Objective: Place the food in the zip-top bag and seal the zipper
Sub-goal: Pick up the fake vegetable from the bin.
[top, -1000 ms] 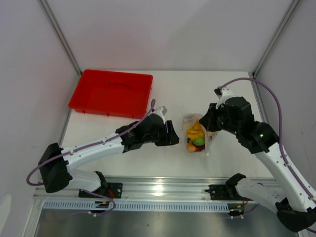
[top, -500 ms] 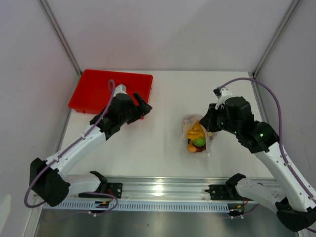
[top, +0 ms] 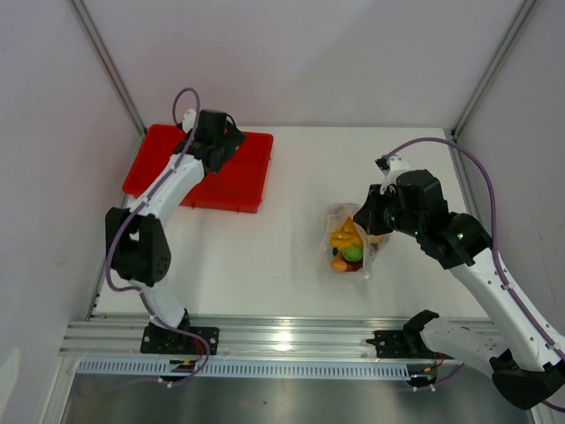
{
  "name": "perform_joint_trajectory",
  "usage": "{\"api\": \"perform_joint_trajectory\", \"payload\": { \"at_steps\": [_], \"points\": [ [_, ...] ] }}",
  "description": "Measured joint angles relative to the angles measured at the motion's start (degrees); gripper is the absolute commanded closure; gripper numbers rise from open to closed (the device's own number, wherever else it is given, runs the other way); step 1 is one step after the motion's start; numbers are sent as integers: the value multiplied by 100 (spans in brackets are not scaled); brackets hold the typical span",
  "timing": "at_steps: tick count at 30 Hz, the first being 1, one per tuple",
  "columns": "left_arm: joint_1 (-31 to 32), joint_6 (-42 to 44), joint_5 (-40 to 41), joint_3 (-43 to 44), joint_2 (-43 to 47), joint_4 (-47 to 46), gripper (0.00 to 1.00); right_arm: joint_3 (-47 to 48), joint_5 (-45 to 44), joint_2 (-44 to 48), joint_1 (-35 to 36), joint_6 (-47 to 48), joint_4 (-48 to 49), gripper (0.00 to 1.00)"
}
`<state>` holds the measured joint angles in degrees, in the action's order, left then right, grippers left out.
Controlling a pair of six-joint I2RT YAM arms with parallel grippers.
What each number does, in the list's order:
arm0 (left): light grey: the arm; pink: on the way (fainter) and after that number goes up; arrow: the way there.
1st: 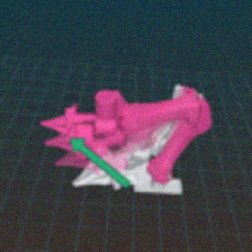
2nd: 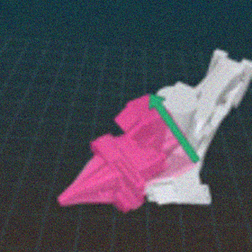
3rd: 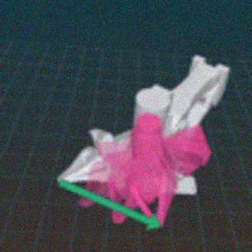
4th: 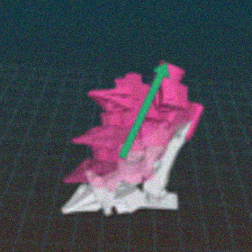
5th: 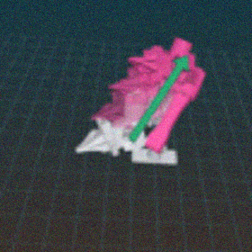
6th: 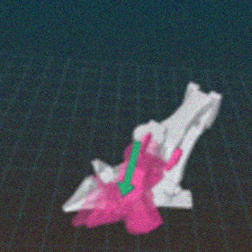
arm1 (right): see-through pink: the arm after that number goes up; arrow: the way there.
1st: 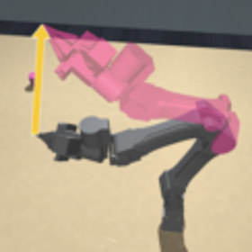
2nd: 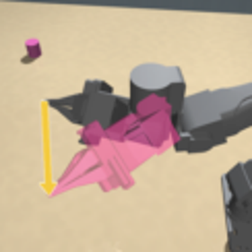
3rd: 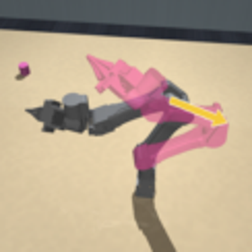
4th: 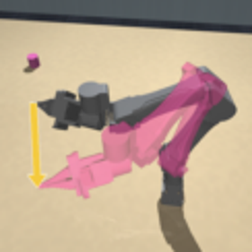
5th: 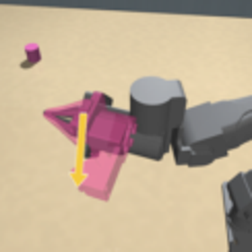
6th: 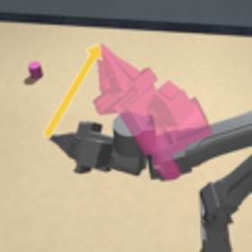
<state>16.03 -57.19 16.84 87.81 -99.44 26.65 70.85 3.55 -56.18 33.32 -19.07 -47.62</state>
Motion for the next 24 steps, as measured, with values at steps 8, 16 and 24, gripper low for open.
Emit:
{"api": "perform_joint_trajectory", "payload": {
  "at_steps": [8,16,24],
  "points": [
    [-730,-1401,-199,785,-1609,162,20,-175,146,-17,-9,50,168,100],
    [-942,-2330,-723,1777,-3106,105,18,-407,256,-107,-20,70,341,100],
    [-946,-3121,-1115,2833,-3895,278,24,-568,326,-138,-50,70,483,100]
  ]
}}
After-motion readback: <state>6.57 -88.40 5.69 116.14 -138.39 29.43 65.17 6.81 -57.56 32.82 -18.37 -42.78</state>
